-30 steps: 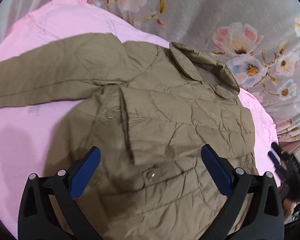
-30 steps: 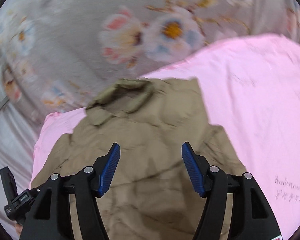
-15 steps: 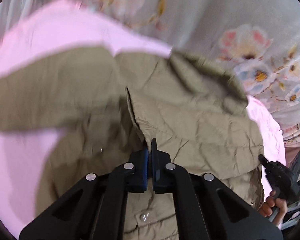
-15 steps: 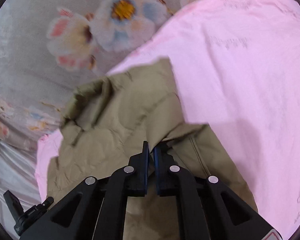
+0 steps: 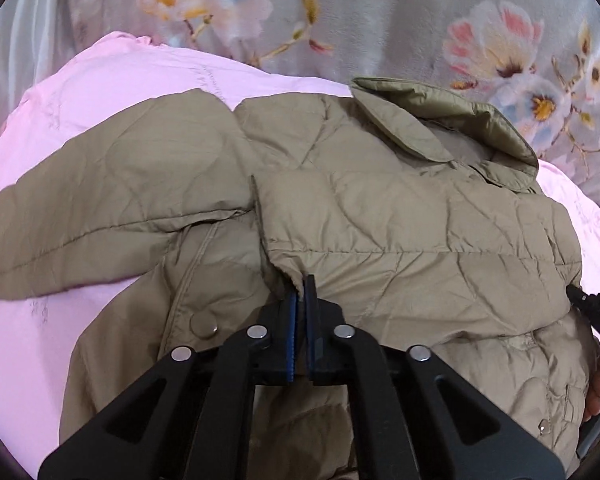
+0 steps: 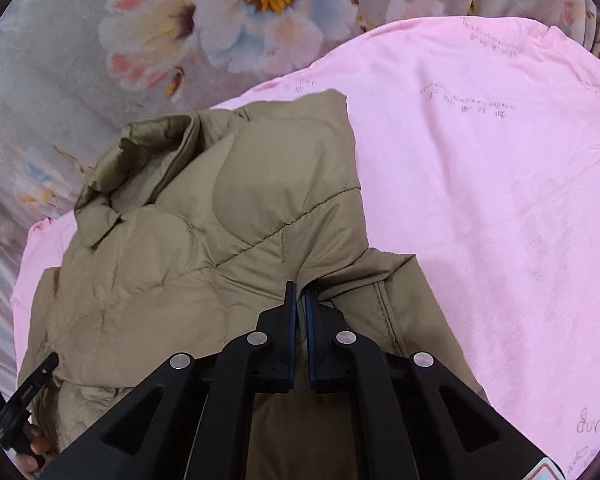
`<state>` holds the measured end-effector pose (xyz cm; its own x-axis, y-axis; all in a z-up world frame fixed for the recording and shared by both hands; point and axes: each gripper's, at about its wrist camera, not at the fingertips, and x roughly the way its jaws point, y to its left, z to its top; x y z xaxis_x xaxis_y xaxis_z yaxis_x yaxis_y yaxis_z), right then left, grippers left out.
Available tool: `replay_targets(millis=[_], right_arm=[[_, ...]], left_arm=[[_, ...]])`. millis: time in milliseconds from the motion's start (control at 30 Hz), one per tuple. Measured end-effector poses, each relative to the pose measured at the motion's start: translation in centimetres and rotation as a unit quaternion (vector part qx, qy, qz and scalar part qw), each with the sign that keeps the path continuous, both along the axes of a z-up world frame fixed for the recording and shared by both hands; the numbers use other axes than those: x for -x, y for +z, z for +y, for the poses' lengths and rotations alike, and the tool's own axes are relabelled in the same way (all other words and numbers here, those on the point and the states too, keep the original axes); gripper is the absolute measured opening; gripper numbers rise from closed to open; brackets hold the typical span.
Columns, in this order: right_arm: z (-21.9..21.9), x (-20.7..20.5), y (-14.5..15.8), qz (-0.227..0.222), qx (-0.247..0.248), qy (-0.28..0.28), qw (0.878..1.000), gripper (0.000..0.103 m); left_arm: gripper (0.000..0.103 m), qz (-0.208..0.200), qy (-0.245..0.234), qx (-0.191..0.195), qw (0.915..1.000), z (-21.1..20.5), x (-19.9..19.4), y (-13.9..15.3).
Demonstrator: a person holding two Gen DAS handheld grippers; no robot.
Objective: Fold large clothes
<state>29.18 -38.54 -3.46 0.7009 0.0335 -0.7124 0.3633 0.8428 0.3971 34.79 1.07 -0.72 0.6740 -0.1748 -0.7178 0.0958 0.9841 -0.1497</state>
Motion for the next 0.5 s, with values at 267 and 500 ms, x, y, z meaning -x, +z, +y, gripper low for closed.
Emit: replay_targets(millis=[267,500], right_arm=[[0.8,0.9,-0.6,0.009,0.024,0.004,1.0,0.003],[2.2,7.0,-1.0,0.012,0.016,0.008,1.0,0.003]], left_arm=[[0.007,0.013,0.012,0.013,0.9997,0.3,1.6,-0.3],[0.007,0.023,0.004,0.008,0.9997,1.4,8.1,-0.8]])
